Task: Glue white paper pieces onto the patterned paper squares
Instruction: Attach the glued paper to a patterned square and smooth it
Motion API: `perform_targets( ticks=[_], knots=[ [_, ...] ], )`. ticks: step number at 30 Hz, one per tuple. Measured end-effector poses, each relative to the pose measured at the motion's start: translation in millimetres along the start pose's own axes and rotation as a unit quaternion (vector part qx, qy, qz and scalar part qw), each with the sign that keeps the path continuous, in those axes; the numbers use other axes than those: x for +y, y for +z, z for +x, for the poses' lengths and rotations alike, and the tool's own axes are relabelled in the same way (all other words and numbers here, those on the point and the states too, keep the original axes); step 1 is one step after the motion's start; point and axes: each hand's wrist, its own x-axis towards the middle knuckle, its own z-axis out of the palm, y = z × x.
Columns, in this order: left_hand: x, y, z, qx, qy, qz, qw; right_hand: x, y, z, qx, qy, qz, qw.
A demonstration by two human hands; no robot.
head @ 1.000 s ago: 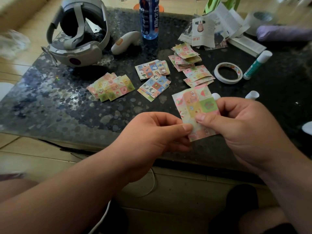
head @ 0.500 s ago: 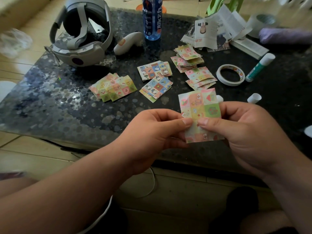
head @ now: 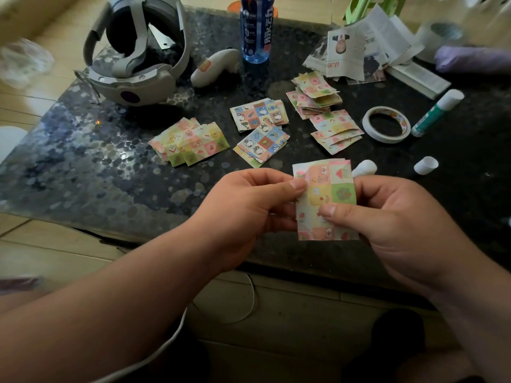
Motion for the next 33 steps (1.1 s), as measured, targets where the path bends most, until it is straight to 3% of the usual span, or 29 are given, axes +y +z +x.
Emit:
perform_targets(
  ticks=[6,13,19,26,33],
  knots=[
    [-5,-3,5,0.021,0.009,-0.009,1.000,1,4,8,0.033,-0.009,0.015,0.999],
    [-7,-7,4,-0.045,-0.035,0.009,0.998,3,8,14,0.051,-0.007,0.037,0.998],
    [-7,-7,5,-0.034,-0.026,0.017,0.999,2,8,14,0.050,0.005,0.018,0.999],
    [-4,-7,7,-0.002,0.027,0.036,0.999,-2,5,10,0.019,-0.027,-0.086,0.996],
    [2,-11,-1,-0.033,0.089,0.138,0.986,1,5,10,0.087,-0.112,-0.043,0.989]
  ],
)
